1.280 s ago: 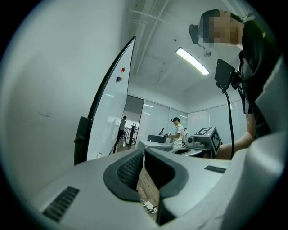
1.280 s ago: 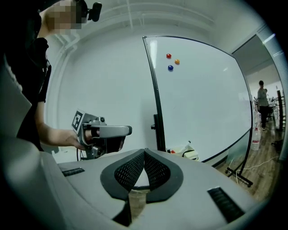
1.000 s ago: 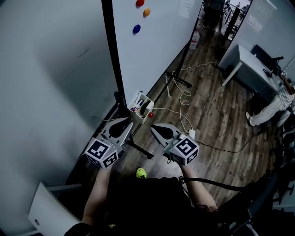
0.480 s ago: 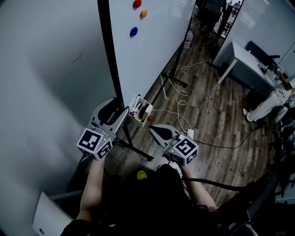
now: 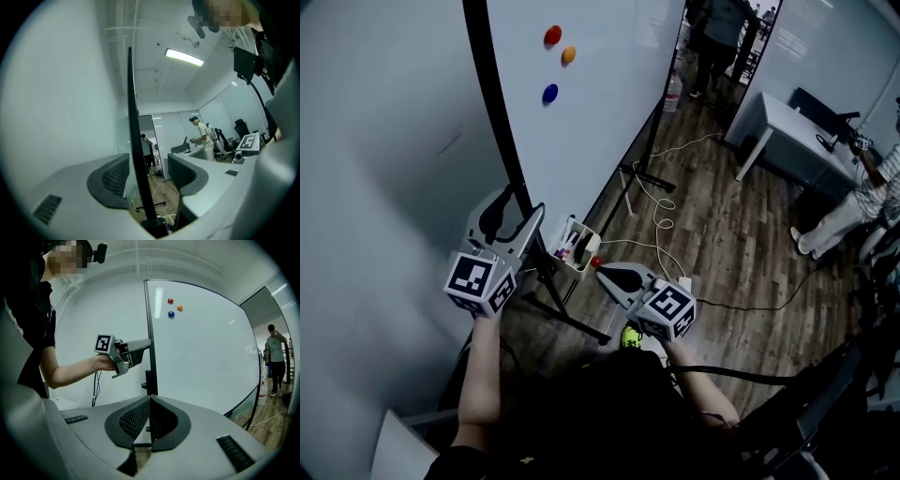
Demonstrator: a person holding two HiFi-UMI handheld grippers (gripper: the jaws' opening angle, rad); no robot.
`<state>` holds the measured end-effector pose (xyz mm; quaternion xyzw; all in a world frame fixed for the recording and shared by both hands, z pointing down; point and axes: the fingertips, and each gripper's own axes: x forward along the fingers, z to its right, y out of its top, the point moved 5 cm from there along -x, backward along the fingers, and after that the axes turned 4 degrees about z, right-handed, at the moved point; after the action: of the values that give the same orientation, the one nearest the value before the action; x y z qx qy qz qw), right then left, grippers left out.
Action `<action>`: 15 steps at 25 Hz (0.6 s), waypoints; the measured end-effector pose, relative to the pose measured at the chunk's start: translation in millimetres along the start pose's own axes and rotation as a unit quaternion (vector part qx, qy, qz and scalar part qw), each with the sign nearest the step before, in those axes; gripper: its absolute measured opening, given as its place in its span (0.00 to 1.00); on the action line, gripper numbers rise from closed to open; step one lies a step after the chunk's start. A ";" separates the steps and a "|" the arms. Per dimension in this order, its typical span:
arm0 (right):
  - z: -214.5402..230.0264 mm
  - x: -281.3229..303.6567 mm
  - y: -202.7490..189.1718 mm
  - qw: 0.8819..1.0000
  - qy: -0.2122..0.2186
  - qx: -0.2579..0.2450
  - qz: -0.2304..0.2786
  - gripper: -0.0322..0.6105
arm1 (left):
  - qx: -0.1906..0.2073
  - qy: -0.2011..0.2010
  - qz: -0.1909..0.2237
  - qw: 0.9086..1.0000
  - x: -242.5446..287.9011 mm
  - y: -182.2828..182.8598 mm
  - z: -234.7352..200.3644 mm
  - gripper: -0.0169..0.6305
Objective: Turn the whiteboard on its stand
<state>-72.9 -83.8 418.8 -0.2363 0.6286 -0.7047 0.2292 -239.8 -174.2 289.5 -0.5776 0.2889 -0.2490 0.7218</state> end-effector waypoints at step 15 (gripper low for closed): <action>14.6 -28.1 -4.5 1.000 -0.030 0.010 0.000 0.08 | 0.040 0.001 -0.017 0.999 48.9 17.2 -15.8 0.28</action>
<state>-42.0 -77.3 423.5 -0.2549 0.6141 -0.7039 0.2499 -215.8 -215.3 263.7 -0.5529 0.2695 -0.2732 0.7396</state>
